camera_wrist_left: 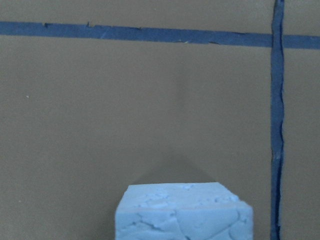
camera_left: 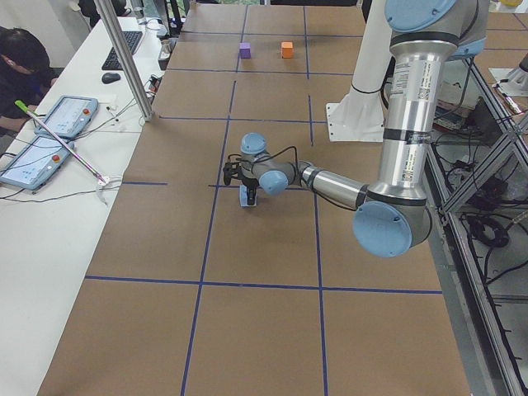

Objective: Place blue block between orange and purple blocks
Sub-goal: 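Carry the light blue cube with the left gripper to the table center and release it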

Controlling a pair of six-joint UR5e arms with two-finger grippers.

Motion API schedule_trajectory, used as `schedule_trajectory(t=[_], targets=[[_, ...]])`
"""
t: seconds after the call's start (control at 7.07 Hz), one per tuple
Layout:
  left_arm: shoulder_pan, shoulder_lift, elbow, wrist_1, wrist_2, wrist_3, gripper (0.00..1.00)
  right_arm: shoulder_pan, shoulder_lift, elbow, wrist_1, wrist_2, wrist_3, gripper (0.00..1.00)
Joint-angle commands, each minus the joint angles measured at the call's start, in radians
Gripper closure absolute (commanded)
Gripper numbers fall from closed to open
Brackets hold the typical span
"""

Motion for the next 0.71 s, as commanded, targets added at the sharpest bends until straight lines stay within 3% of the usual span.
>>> schedule_trajectory(t=[0.0, 0.14, 0.28, 0.57], targets=[[0.007, -0.244, -0.084, 0.349, 0.010, -0.003, 0.83, 0.000, 0.000, 0.001, 0.000, 0.001, 0.001, 0.00], [0.127, -0.396, -0.052, 0.427, 0.060, -0.004, 0.83, 0.000, 0.000, 0.001, -0.002, 0.001, 0.001, 0.00], [0.192, -0.484, 0.012, 0.414, 0.138, -0.054, 0.83, -0.002, 0.002, -0.002, -0.002, 0.000, 0.000, 0.00], [0.274, -0.736, 0.234, 0.412, 0.146, -0.226, 0.80, -0.002, 0.002, -0.003, -0.002, 0.000, 0.001, 0.00]])
